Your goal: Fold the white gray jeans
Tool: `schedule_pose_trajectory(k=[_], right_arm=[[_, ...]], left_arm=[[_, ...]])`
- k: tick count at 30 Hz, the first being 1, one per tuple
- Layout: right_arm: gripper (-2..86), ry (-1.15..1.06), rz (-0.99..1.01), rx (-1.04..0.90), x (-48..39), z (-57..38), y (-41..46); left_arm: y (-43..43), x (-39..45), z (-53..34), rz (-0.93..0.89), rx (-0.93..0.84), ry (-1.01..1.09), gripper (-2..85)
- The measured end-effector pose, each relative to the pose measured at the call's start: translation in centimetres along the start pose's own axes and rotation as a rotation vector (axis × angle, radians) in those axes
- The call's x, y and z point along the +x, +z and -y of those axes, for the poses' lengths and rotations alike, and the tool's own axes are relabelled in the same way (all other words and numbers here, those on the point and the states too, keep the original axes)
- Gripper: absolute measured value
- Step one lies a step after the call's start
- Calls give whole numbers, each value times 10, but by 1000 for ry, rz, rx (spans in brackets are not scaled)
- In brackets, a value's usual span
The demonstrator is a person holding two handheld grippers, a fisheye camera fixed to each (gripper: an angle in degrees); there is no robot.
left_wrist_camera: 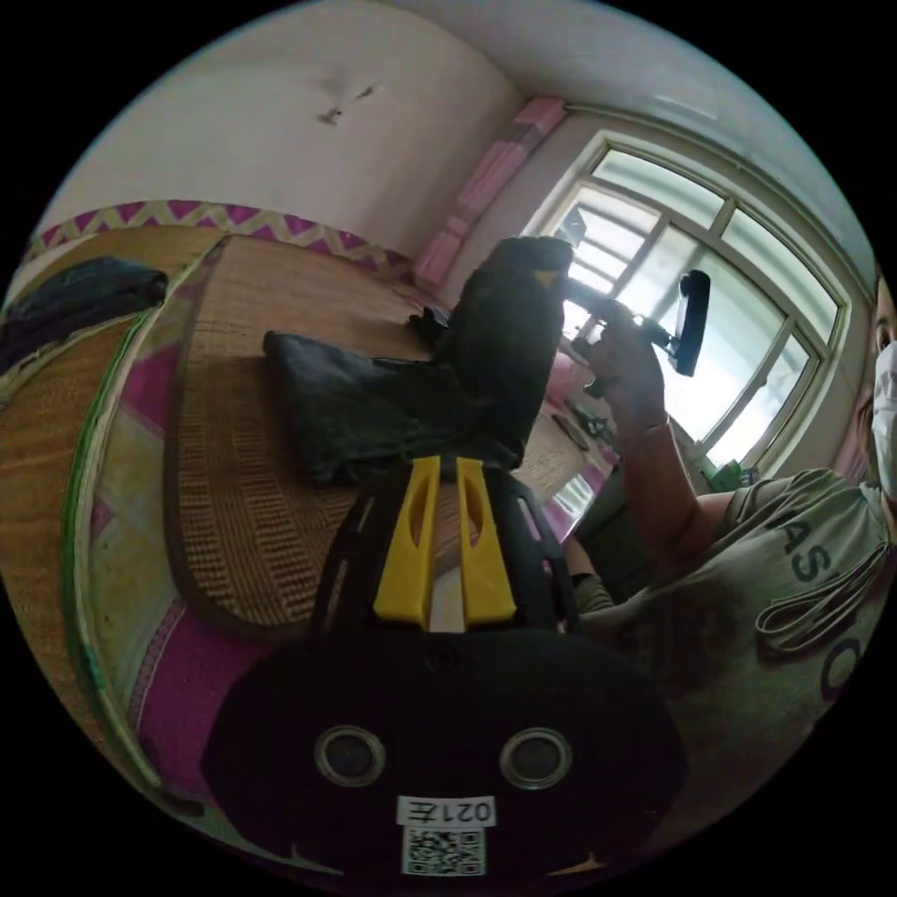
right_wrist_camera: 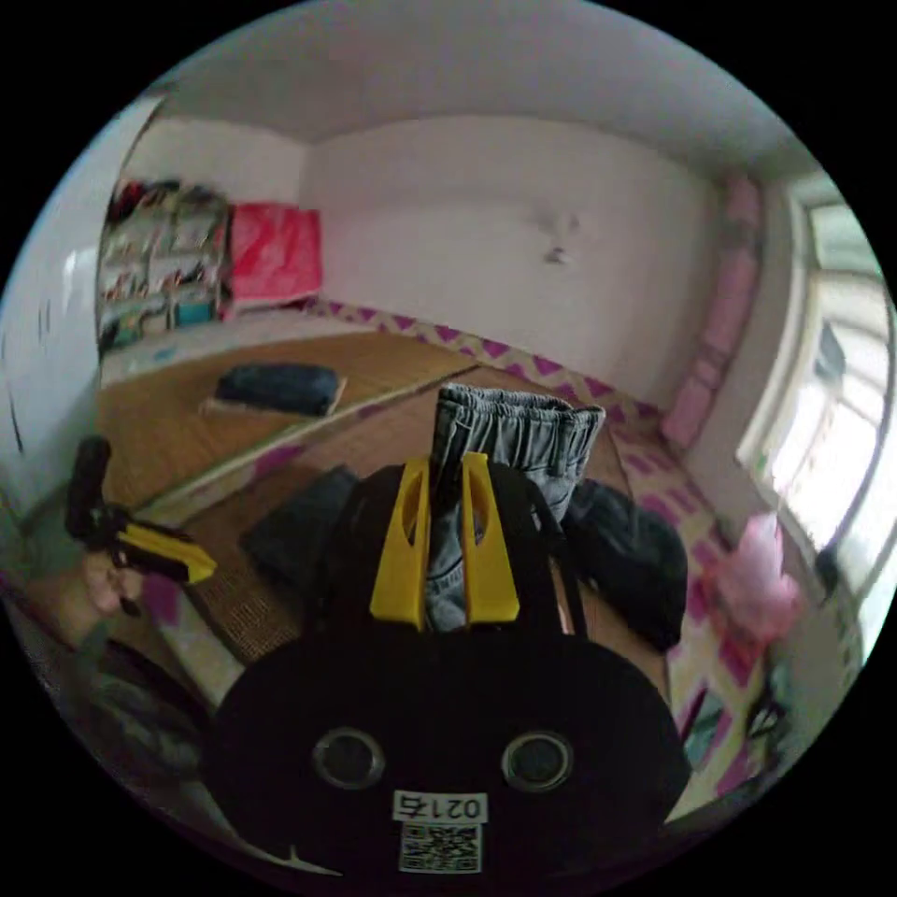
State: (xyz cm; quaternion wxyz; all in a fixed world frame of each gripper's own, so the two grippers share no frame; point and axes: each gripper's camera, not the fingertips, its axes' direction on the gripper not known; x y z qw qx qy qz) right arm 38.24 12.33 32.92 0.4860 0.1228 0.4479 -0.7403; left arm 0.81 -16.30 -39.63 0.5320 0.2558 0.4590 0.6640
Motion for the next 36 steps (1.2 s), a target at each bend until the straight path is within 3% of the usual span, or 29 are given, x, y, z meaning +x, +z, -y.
schedule_pose_trajectory(k=[4, 6, 11, 19, 22, 25, 27, 30, 32, 36], right_arm=[[54, -285, 10, -86, -160, -6, 89], [53, -389, 58, -270, -226, -35, 168], [51, -234, 54, -186, -229, -37, 168], [59, -368, 124, -248, -267, -72, 229], [64, -346, 227, -288, -245, -64, 232], [66, -317, 446, -300, -184, -56, 216], [107, -77, 490, -284, -94, -51, 209], [140, 231, 350, -306, 28, -65, 225], [156, 397, 335, -361, 96, -83, 248], [171, 667, 511, -477, 201, -131, 314]], left_arm=[[-17, -19, 0, 25, 16, -32, -4], [-30, -30, 1, 40, 20, -48, -6], [-58, -50, 9, 96, 51, -75, -8], [-47, -81, 71, 67, 100, -84, -7], [-38, -94, 104, 72, 113, -99, 5], [-29, -112, 140, 115, 91, -146, 106], [-19, -133, 167, 127, 49, -200, 181], [-1, -160, 195, 132, -47, -259, 218], [12, -176, 208, 98, -111, -301, 226], [31, -199, 231, 67, -210, -351, 192]])
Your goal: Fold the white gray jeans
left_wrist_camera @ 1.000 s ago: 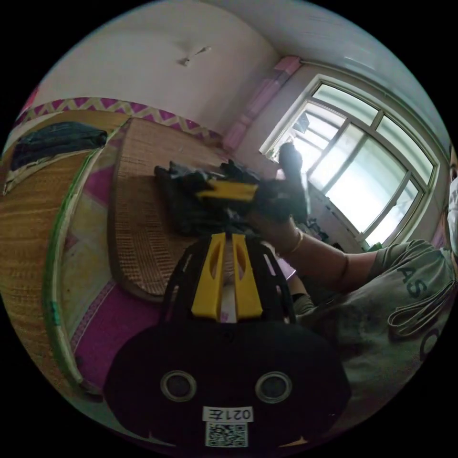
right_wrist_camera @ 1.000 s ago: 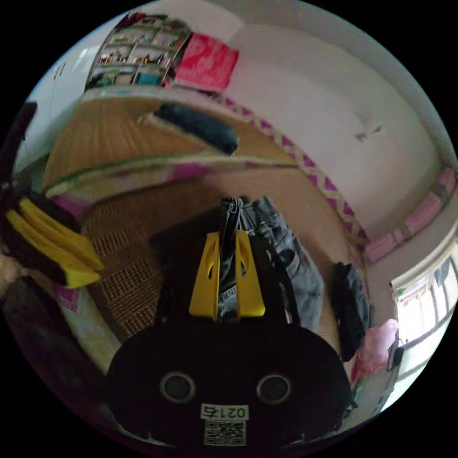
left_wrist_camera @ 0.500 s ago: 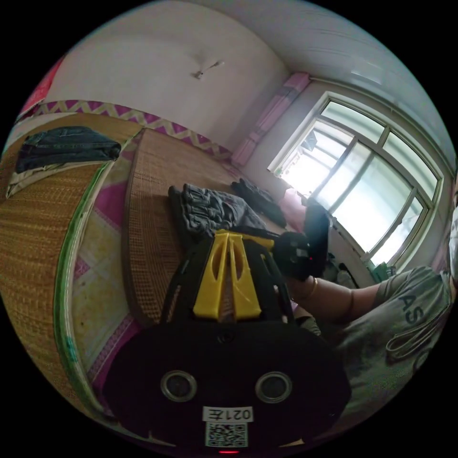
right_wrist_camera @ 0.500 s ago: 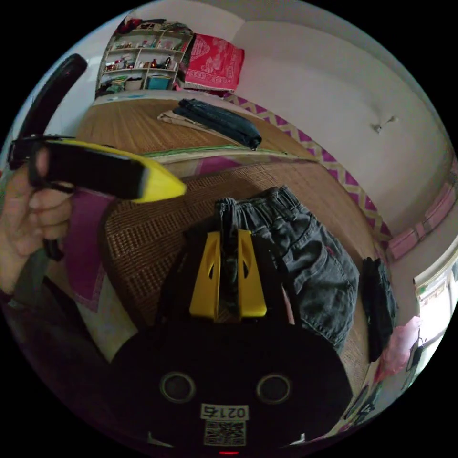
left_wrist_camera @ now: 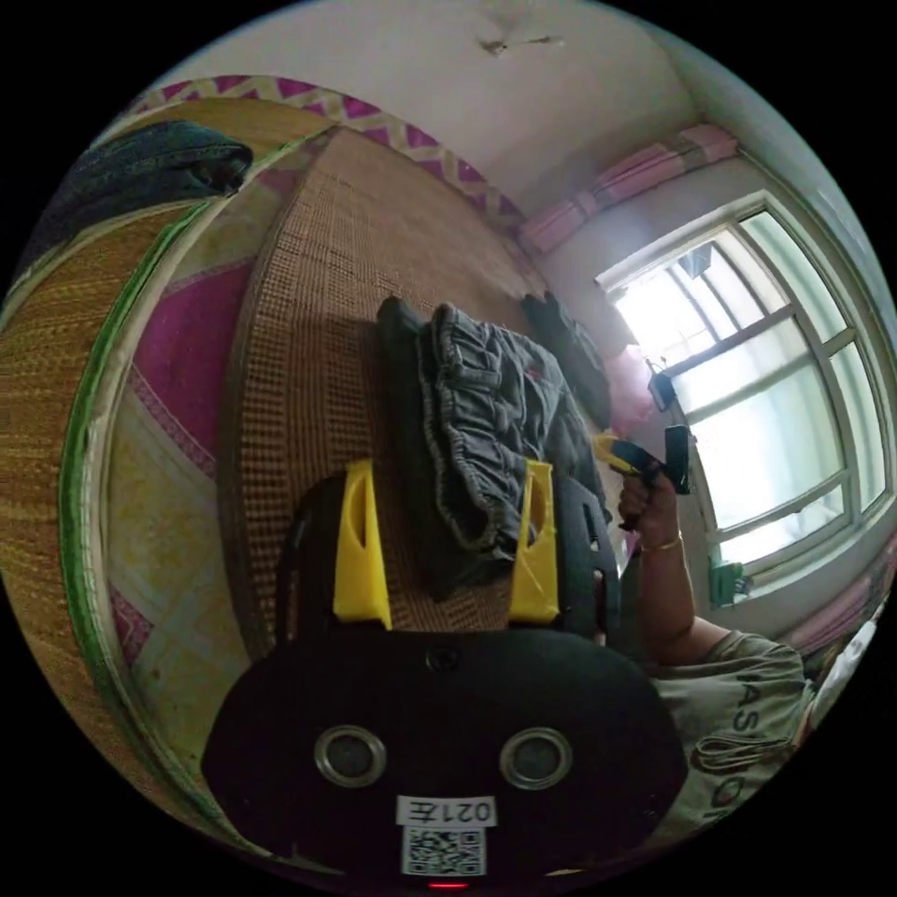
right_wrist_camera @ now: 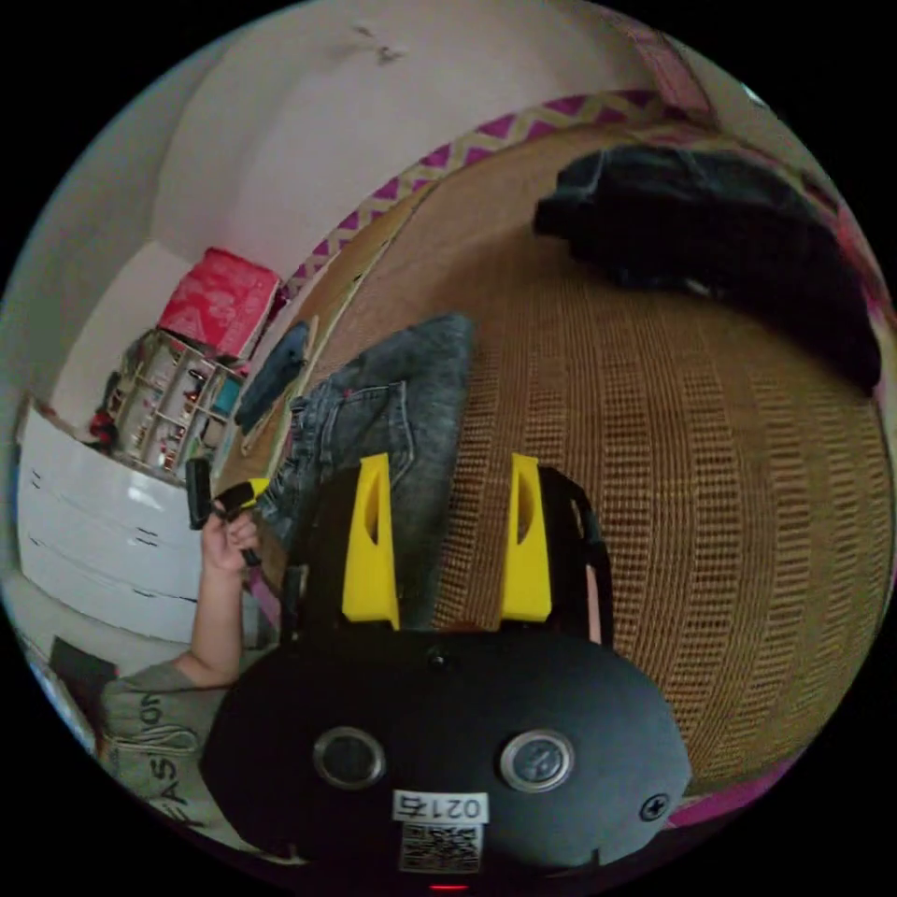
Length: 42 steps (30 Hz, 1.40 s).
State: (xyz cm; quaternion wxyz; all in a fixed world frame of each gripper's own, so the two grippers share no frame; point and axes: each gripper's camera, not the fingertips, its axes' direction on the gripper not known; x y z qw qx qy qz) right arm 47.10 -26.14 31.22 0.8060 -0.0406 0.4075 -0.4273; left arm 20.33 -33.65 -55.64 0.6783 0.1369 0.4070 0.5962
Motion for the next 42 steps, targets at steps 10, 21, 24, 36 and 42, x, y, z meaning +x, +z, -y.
schedule_pose_trajectory(k=[10, 21, 24, 36, 42], right_arm=[[79, 93, 291, -170, 77, 74, 50], [60, -14, 490, -22, 128, 125, -57], [60, -39, 420, 99, 155, 157, -126], [135, 159, -292, 137, 282, 265, -150], [123, -69, -266, 175, 236, 207, -76]], left_arm=[[17, -20, 45, -200, -140, -67, 65], [-13, 144, 114, -218, -18, 241, 52], [25, 195, 171, -282, -15, 280, 52], [209, 256, 263, -196, -75, 209, 84], [162, 251, 188, -102, -51, 370, 81]])
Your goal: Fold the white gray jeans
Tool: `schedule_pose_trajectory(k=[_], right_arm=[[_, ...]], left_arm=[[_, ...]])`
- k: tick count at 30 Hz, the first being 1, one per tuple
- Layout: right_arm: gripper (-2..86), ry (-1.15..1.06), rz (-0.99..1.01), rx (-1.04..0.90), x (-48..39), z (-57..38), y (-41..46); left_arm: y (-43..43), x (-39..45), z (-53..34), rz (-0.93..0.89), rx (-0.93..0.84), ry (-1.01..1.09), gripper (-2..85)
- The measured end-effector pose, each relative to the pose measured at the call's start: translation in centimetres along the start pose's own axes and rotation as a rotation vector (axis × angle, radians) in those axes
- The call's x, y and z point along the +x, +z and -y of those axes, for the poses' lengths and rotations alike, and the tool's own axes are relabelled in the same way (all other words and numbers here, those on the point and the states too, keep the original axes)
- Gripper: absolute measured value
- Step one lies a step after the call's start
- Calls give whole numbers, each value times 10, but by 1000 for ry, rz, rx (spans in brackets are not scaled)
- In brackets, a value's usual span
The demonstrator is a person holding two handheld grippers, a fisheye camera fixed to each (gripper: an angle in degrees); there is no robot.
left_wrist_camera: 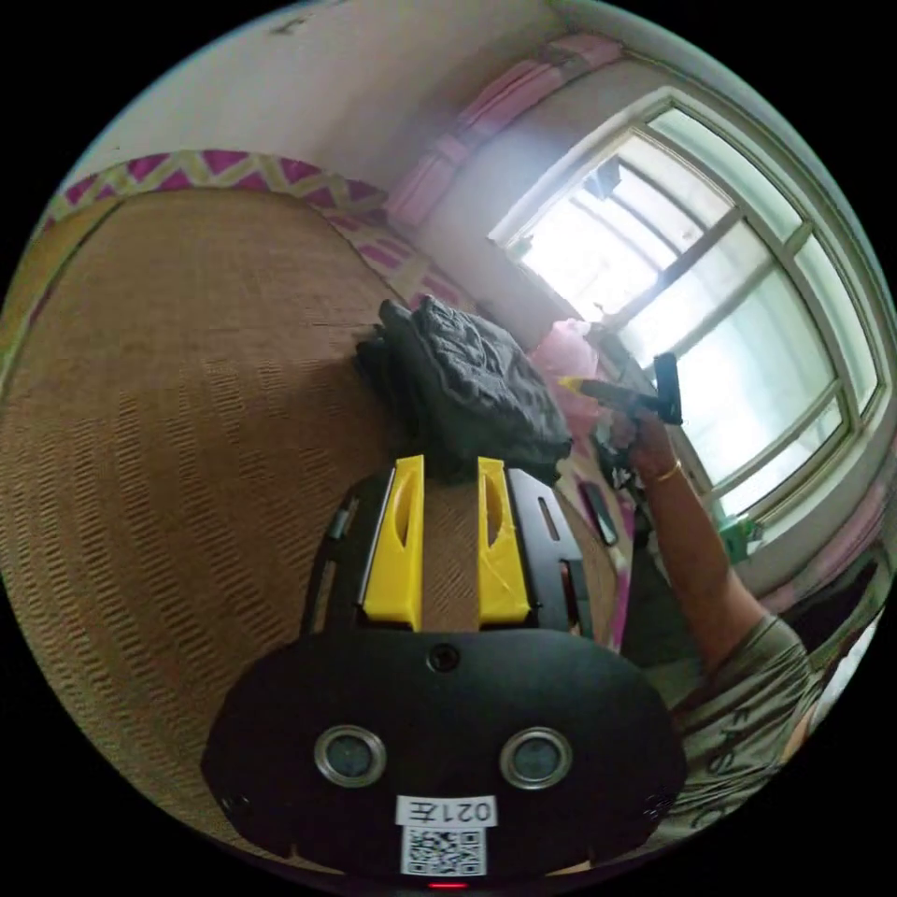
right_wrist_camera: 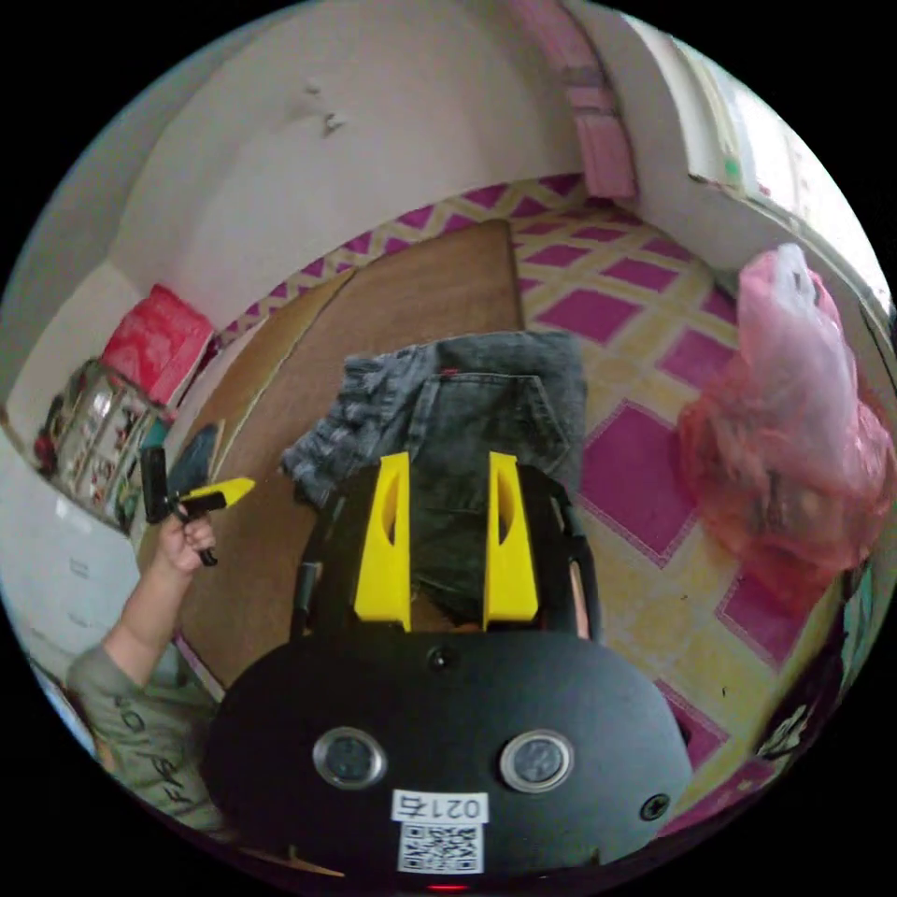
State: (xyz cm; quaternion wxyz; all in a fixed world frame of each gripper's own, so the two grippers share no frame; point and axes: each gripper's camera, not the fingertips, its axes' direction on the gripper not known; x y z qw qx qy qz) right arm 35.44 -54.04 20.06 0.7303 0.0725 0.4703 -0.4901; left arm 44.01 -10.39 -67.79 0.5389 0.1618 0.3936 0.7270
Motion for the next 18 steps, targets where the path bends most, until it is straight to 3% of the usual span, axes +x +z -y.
schedule_pose_trajectory(k=[4, 6, 10, 15, 18], right_arm=[[124, -249, 0, -4, -105, -55, 40], [119, -416, 7, 10, -188, -101, 77], [107, -666, 105, -13, -316, -170, 145], [100, -1025, 145, 137, -502, -264, 233], [104, -1114, 198, 135, -598, -292, 280]], left_arm=[[-43, 23, -54, 208, -16, 39, 57], [-79, 31, -94, 450, 25, -7, 12], [-142, 40, -167, 752, 152, -12, -5], [-231, 31, -279, 1054, 200, -178, 15], [-278, 14, -332, 1152, 182, -315, 44]])
